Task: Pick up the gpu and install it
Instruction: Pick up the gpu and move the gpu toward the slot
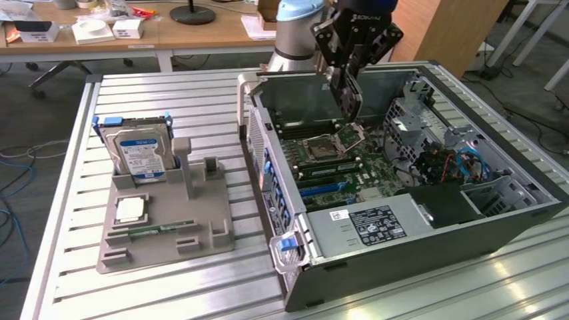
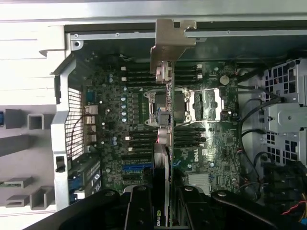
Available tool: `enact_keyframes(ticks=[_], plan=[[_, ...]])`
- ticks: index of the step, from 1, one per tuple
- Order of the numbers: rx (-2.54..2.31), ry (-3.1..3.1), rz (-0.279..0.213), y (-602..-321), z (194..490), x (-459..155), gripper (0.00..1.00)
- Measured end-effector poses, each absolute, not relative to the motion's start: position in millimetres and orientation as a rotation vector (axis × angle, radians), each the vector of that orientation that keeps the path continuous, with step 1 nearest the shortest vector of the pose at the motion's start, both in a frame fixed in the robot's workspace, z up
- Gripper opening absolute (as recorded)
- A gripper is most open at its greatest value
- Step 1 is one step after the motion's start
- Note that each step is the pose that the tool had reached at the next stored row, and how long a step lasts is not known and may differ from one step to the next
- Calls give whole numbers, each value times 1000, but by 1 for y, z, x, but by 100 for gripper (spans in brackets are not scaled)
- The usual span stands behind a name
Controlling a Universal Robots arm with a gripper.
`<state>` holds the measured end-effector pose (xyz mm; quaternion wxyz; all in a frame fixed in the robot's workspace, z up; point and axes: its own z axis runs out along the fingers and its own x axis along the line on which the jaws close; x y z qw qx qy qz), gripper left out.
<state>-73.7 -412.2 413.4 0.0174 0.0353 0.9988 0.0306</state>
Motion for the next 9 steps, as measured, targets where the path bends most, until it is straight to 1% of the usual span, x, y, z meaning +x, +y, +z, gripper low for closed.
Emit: enact_keyframes(ticks=[9], plan=[[109, 3103, 95, -412, 413, -69, 26]])
